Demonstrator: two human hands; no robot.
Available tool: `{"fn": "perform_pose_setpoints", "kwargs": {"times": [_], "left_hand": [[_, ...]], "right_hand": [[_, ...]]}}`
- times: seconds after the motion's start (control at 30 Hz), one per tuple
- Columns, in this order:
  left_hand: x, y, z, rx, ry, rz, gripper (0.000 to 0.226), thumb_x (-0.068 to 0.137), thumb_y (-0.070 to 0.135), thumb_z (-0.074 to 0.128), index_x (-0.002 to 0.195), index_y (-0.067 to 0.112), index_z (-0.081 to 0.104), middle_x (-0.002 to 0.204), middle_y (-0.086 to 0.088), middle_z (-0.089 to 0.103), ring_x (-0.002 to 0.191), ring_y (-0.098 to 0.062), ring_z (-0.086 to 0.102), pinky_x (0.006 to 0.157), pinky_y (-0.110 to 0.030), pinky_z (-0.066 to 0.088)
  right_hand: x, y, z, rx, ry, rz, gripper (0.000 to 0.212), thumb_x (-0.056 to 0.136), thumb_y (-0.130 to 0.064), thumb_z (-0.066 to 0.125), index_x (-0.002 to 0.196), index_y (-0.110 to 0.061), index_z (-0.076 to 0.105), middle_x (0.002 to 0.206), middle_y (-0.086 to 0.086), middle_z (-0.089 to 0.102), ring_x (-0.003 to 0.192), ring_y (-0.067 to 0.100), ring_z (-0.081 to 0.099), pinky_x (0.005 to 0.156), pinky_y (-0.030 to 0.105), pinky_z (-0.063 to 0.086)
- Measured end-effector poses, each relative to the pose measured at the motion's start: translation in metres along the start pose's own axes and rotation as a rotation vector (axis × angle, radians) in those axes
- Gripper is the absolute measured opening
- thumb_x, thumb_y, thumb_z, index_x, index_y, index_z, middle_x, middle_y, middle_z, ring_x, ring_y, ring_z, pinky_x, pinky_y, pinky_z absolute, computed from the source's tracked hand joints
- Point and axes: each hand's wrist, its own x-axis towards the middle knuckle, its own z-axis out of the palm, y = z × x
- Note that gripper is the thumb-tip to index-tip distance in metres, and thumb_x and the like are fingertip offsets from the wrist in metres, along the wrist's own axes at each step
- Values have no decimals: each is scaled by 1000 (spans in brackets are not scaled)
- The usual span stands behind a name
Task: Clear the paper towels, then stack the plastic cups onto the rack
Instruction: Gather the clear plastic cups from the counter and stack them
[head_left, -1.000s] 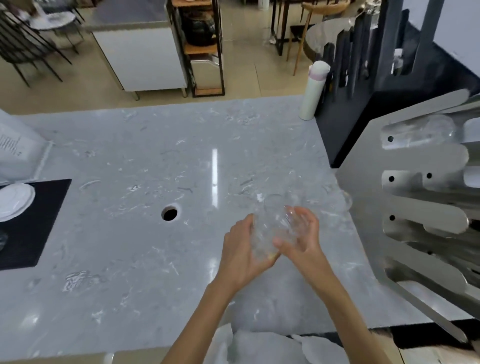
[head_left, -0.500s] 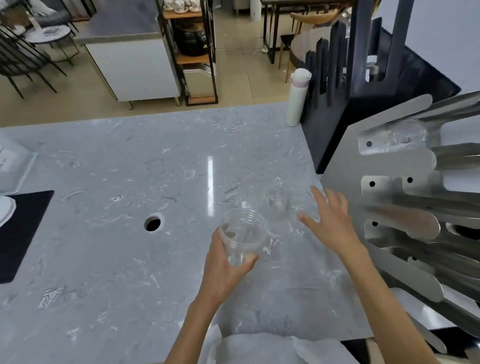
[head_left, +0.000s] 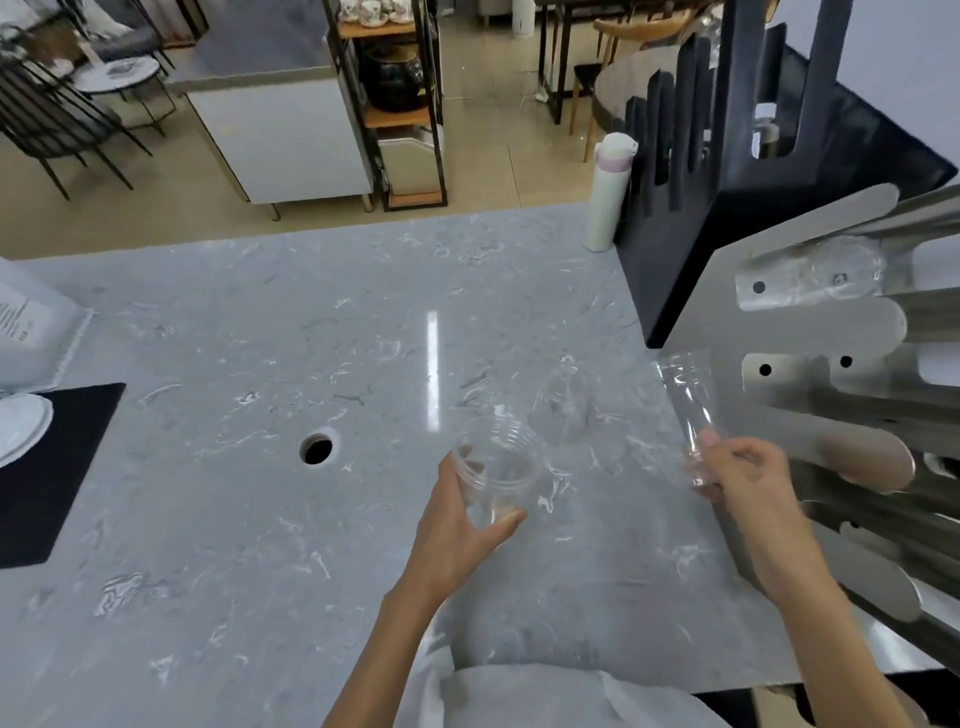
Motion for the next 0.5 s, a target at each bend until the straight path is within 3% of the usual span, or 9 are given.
{"fn": "perform_pose_setpoints", "kwargs": {"times": [0.07,0.13,0.2,0.27,0.37,0.5], "left_hand": [[1,9,9,43,-54,34,91,66,66,78,137,56,21,128,29,50,111,12,55,90,-10,42],[0,15,17,101,-96,89,87,67,66,77,134,59,22,130,27,51,114,7,54,92,-8,39],[-1,17,23,181,-86,178,84,69,65,75,135,56,23,128,29,47,111,9,50,90,-8,39],[-2,17,24,199,-38,232,81,73,67,74,137,54,26,125,35,44,108,12,49,89,-13,44],[-4,17,17,120,-14,255,67,78,75,65,132,67,25,128,45,43,115,20,50,83,-13,47],[-6,11,9,74,35,232,78,74,78,68,137,68,22,135,51,33,123,29,40,84,-11,43]], "right_hand": [[-6,0,11,230,-148,43,64,74,-42,74,128,-22,45,117,15,70,97,21,73,92,33,56],[-16,3,29,326,-306,37,67,77,-31,78,136,-29,46,116,7,68,109,22,71,98,34,55],[-26,8,49,239,-413,-28,70,77,-33,82,137,-34,48,118,-10,64,119,10,64,107,37,46],[-33,15,65,40,-499,-137,71,78,-35,79,139,-40,43,129,-31,53,126,-9,50,112,32,37],[-37,20,79,-183,-661,-212,86,78,-46,76,145,-55,23,149,-32,24,139,-15,24,117,26,27],[-37,18,81,-151,-773,-196,117,72,-51,82,146,-63,-7,152,-48,0,141,-22,8,112,11,27]]}}
